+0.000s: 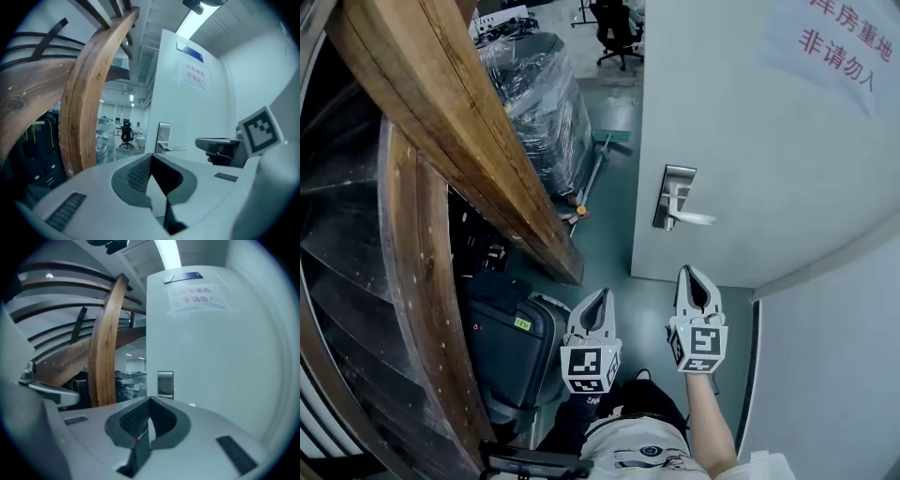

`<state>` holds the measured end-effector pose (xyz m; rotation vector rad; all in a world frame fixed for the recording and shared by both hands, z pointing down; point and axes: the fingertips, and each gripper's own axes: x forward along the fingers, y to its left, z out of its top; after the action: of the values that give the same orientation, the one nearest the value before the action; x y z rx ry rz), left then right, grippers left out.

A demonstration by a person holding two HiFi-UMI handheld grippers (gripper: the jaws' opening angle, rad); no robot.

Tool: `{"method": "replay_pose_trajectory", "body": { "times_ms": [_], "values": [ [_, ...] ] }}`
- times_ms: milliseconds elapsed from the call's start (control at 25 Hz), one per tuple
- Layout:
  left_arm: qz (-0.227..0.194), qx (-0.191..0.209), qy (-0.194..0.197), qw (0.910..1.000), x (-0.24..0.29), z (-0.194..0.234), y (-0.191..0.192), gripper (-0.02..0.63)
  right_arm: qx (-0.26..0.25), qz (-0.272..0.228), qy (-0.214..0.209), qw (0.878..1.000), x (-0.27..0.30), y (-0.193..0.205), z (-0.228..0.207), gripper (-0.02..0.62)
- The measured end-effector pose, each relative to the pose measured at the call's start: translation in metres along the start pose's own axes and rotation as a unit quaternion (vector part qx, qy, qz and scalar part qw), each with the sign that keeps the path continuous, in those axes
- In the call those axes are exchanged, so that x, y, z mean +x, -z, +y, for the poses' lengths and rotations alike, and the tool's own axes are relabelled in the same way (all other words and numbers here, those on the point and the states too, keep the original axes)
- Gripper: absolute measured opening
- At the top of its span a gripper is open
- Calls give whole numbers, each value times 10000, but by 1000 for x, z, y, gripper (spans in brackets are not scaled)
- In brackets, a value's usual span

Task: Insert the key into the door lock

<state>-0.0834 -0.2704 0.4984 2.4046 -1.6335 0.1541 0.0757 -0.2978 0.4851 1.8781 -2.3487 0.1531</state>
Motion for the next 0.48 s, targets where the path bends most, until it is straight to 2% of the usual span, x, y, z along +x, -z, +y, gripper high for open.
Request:
{"method": "replay_pose_trajectory", "body": {
  "times_ms": [120, 240, 480],
  "values": [
    [-110, 58, 109, 9999, -13, -23, -38, 3, 344, 2, -129, 9993, -51, -33, 9, 8],
    [-326, 154, 311, 9989, -19, -41, -69, 3, 239, -178, -158, 9994, -83, -62, 15, 8],
    [-537, 314, 518, 9967, -27, -60, -94, 3, 179, -511, -158, 9984, -106, -90, 19, 8]
  ]
}}
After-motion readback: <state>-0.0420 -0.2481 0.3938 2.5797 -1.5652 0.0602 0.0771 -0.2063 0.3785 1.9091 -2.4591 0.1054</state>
